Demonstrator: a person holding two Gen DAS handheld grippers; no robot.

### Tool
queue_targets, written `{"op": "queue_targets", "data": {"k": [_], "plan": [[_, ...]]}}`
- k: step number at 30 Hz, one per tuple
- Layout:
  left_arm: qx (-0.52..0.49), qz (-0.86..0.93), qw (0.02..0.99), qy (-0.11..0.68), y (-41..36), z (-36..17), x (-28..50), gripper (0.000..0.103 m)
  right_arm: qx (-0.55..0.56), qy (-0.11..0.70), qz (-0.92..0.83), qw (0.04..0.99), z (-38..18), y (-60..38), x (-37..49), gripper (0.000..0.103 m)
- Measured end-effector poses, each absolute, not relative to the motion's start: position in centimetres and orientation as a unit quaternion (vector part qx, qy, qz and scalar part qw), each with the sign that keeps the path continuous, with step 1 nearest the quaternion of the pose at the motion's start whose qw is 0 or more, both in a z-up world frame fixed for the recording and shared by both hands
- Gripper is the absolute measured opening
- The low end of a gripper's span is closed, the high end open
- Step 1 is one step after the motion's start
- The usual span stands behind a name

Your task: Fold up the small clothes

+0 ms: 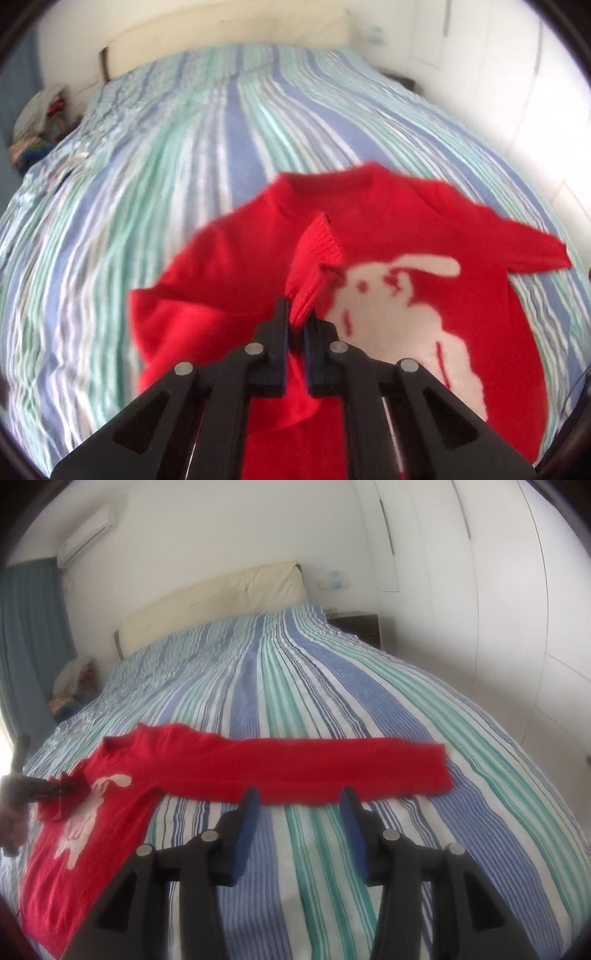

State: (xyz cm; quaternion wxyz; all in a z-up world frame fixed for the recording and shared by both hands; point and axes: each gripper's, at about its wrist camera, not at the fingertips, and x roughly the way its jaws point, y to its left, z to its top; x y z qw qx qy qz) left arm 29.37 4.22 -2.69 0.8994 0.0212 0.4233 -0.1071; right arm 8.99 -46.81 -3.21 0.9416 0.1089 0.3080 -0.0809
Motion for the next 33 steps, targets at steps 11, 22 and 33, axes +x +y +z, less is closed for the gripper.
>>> {"op": "queue_targets", "data": {"k": [11, 22, 33], "plan": [[-0.151, 0.271, 0.864, 0.396, 31.4, -4.6, 21.9, 0.004, 0.076, 0.321, -0.055, 0.942, -3.7, -44.8, 9.8, 0.045], [-0.209, 0.293, 0.814, 0.455, 33.3, -11.4, 17.6, 0.004, 0.056, 0.338, -0.066, 0.937, -4.7, -44.1, 10.1, 0.045], [-0.206, 0.311, 0.796, 0.476, 34.8, -10.8, 15.9, 0.044, 0.052, 0.343, -0.08, 0.935, -4.9, -44.4, 9.9, 0.045]]}}
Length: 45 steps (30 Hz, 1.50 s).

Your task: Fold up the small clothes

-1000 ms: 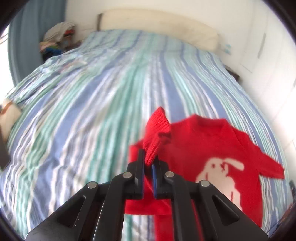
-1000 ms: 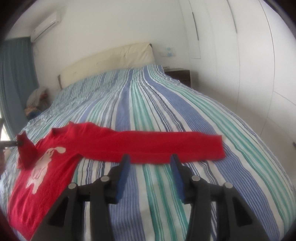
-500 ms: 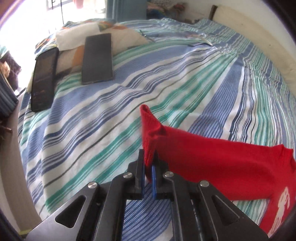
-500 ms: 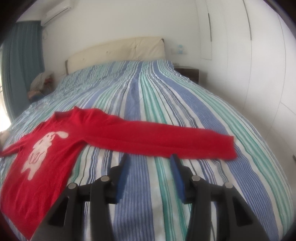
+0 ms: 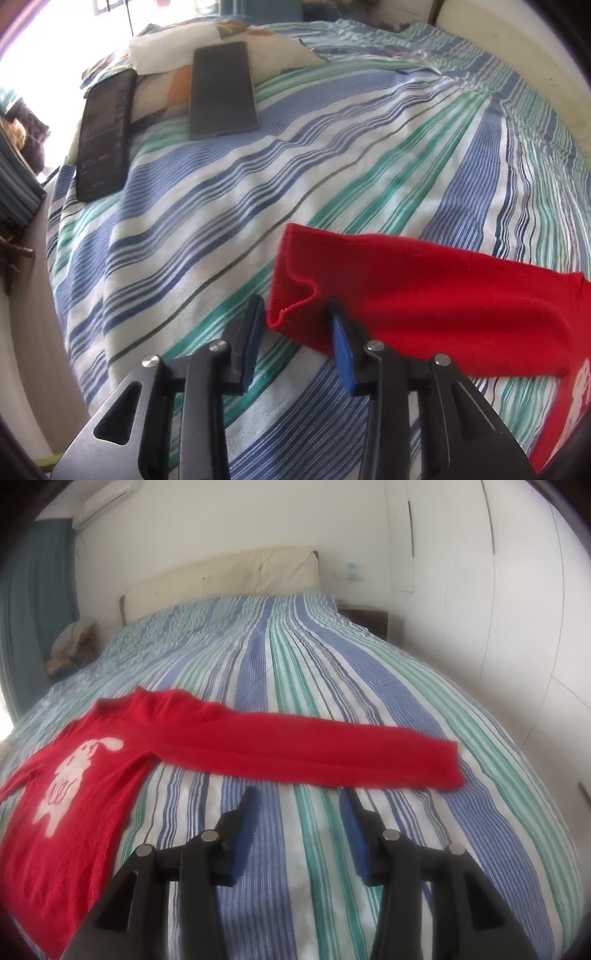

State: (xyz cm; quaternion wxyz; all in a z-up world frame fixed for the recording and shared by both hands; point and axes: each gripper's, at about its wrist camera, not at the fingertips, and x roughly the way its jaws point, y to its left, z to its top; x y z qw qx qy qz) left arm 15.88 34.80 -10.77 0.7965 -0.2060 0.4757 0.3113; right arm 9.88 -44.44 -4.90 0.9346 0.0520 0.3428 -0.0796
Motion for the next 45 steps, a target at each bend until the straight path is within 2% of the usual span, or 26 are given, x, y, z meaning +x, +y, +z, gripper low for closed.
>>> {"op": "queue_targets", "data": {"k": [2, 4, 6, 8, 10, 14, 17, 18, 19, 21, 23, 26, 30, 32, 35, 38, 41, 45], "plan": [[-0.206, 0.335, 0.788, 0.473, 34.8, -10.0, 14.7, 0.058, 0.054, 0.342, -0.085, 0.934, -4.9, -44.7, 9.8, 0.054], [-0.209, 0.35, 0.791, 0.456, 34.2, -8.6, 13.4, 0.06, 0.054, 0.337, -0.09, 0.935, -4.7, -44.8, 9.6, 0.06], [-0.207, 0.324, 0.816, 0.432, 32.5, -6.9, 13.3, 0.064, 0.046, 0.331, -0.095, 0.938, -4.5, -44.6, 9.4, 0.062], [-0.192, 0.27, 0.844, 0.422, 29.9, -5.4, 14.8, 0.074, 0.036, 0.327, -0.097, 0.939, -4.4, -44.2, 9.3, 0.063], [-0.184, 0.191, 0.866, 0.424, 26.9, -4.7, 17.5, 0.077, 0.03, 0.327, -0.097, 0.939, -4.4, -43.9, 9.3, 0.064], [-0.178, 0.073, 0.88, 0.435, 21.5, -5.3, 24.1, 0.078, 0.026, 0.333, -0.096, 0.938, -4.8, -43.5, 9.7, 0.064], [-0.141, 0.071, 0.862, 0.481, 19.1, -8.4, 28.1, 0.077, 0.019, 0.339, -0.099, 0.936, -5.0, -43.3, 9.7, 0.064], [-0.127, 0.083, 0.848, 0.508, 18.9, -9.9, 28.9, 0.075, 0.017, 0.34, -0.099, 0.935, -5.1, -43.2, 9.7, 0.064], [-0.11, 0.108, 0.831, 0.535, 18.9, -11.4, 28.8, 0.069, 0.017, 0.341, -0.1, 0.935, -5.1, -43.3, 9.7, 0.064], [-0.101, 0.146, 0.82, 0.544, 20.2, -12.3, 26.7, 0.068, 0.018, 0.341, -0.099, 0.935, -5.1, -43.3, 9.6, 0.064], [-0.073, 0.203, 0.813, 0.54, 22.1, -11.3, 24.2, 0.076, 0.022, 0.339, -0.098, 0.935, -5.1, -43.5, 9.5, 0.064], [-0.055, 0.273, 0.808, 0.52, 26.8, -10.4, 21.2, 0.078, 0.026, 0.339, -0.093, 0.936, -5.1, -43.7, 9.3, 0.064], [-0.105, 0.251, 0.824, 0.497, 31.3, -9.9, 19.7, 0.078, 0.035, 0.342, -0.079, 0.936, -5.1, -43.6, 9.7, 0.064], [-0.079, 0.274, 0.812, 0.509, 32.2, -10.6, 20.1, 0.092, 0.026, 0.335, -0.074, 0.939, -4.8, -43.0, 9.7, 0.064], [-0.127, 0.286, 0.791, 0.526, 34.0, -12.3, 19.9, 0.093, 0.004, 0.325, -0.064, 0.944, -4.4, -41.9, 9.4, 0.064], [-0.135, 0.272, 0.809, 0.503, 32.4, -10.2, 18.2, 0.089, -0.015, 0.332, -0.063, 0.941, -4.4, -41.4, 9.1, 0.064], [-0.128, 0.172, 0.846, 0.488, 27.4, -7.5, 15.3, 0.089, -0.017, 0.343, -0.064, 0.937, -3.9, -41.3, 8.2, 0.064], [-0.109, 0.0, 0.859, 0.501, 19.0, -6.5, 9.9, 0.09, 0.055, 0.383, 0.017, 0.922, -3.5, -39.3, 5.3, 0.064]]}}
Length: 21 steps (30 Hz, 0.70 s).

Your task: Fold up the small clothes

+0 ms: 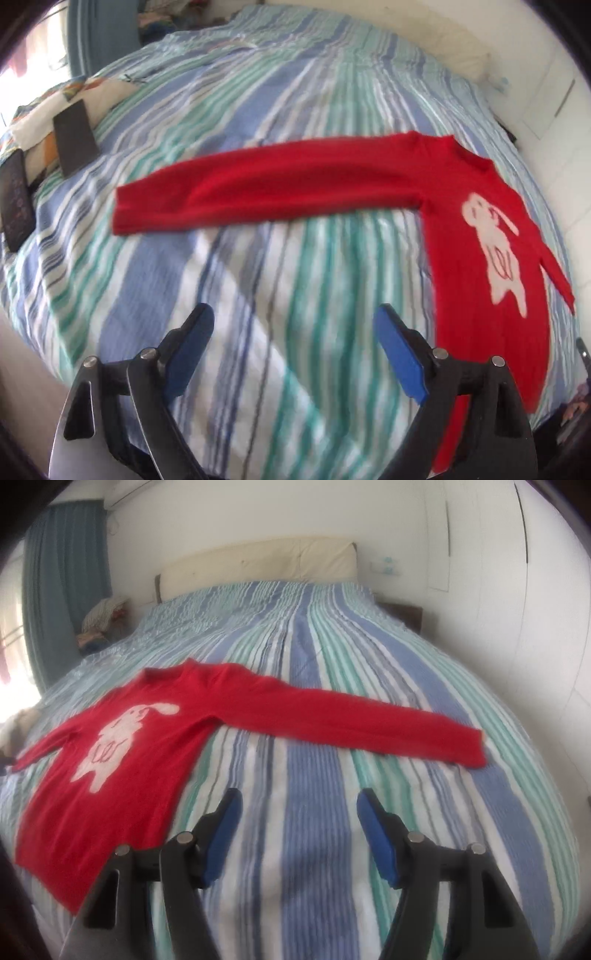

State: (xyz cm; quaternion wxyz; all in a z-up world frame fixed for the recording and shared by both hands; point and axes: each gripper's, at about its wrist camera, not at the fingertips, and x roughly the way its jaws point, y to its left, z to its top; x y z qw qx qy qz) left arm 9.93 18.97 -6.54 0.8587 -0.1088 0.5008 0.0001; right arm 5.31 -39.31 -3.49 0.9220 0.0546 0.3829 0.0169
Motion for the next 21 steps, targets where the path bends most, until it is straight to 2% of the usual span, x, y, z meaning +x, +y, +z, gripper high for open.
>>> {"op": "queue_targets", "data": {"k": [7, 12, 15, 16, 17, 18, 19, 21], "plan": [[-0.156, -0.153, 0.831, 0.512, 11.5, -10.0, 2.3, 0.087, 0.185, 0.479, 0.178, 0.839, -6.3, -33.2, -0.8, 0.064], [-0.167, -0.183, 0.827, 0.504, 9.7, -10.8, 1.8, 0.074, 0.222, 0.516, 0.2, 0.802, -10.0, -30.9, -1.1, 0.062], [-0.174, -0.196, 0.819, 0.51, 9.2, -11.3, 2.3, 0.06, 0.251, 0.509, 0.229, 0.791, -11.2, -30.2, -0.4, 0.056], [-0.175, -0.202, 0.815, 0.515, 8.9, -11.5, 2.4, 0.045, 0.256, 0.508, 0.231, 0.789, -11.6, -30.1, -0.1, 0.049], [-0.174, -0.208, 0.809, 0.521, 8.6, -11.8, 2.5, 0.011, 0.261, 0.51, 0.231, 0.786, -11.9, -30.1, 0.2, 0.031], [-0.172, -0.212, 0.803, 0.529, 8.3, -12.1, 2.5, 0.004, 0.262, 0.514, 0.229, 0.784, -12.3, -30.0, 0.4, 0.017], [-0.165, -0.204, 0.808, 0.528, 8.3, -12.0, 2.4, 0.003, 0.26, 0.52, 0.227, 0.781, -12.6, -30.0, 0.6, 0.004], [-0.154, -0.189, 0.816, 0.524, 8.8, -11.3, 1.9, 0.002, 0.248, 0.521, 0.223, 0.786, -12.2, -29.9, 0.3, 0.004]]}}
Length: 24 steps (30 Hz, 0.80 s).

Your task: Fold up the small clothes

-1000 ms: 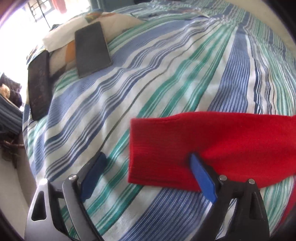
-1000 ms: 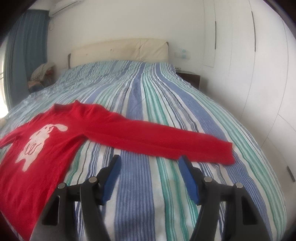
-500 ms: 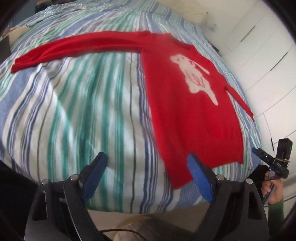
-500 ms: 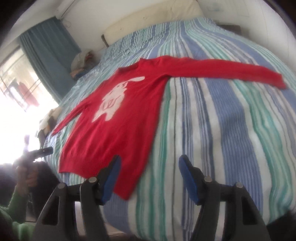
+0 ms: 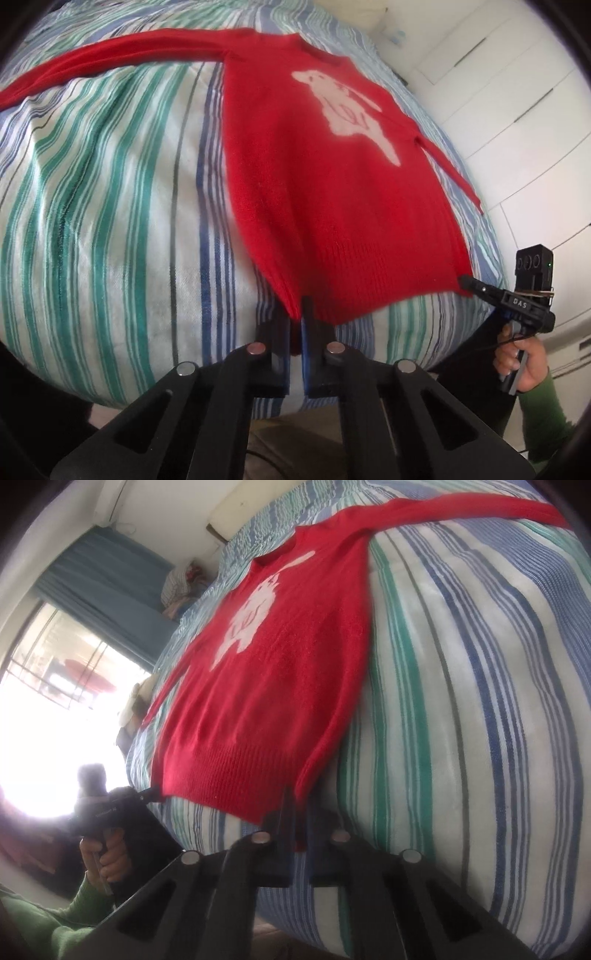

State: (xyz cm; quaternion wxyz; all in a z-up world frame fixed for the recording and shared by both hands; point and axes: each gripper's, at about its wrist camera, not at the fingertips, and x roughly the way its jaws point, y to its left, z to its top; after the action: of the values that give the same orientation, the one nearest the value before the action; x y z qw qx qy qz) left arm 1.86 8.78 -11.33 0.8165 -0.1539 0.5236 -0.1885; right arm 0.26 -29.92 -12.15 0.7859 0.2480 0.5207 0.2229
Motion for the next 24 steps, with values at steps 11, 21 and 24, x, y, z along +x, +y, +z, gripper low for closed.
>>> {"op": "queue_targets", "data": {"k": [11, 21, 24], "plan": [[-0.03, -0.111, 0.837, 0.535, 7.6, -12.4, 1.9, 0.003, 0.15, 0.551, 0.156, 0.806, -12.2, -29.3, -0.6, 0.003], [-0.02, -0.068, 0.854, 0.516, 8.5, -10.4, -0.4, 0.072, 0.137, 0.541, 0.131, 0.819, -10.7, -29.4, -1.2, 0.028], [-0.017, -0.047, 0.862, 0.504, 10.3, -8.9, -1.1, 0.072, 0.141, 0.54, 0.114, 0.822, -9.8, -30.3, -2.1, 0.051]]}}
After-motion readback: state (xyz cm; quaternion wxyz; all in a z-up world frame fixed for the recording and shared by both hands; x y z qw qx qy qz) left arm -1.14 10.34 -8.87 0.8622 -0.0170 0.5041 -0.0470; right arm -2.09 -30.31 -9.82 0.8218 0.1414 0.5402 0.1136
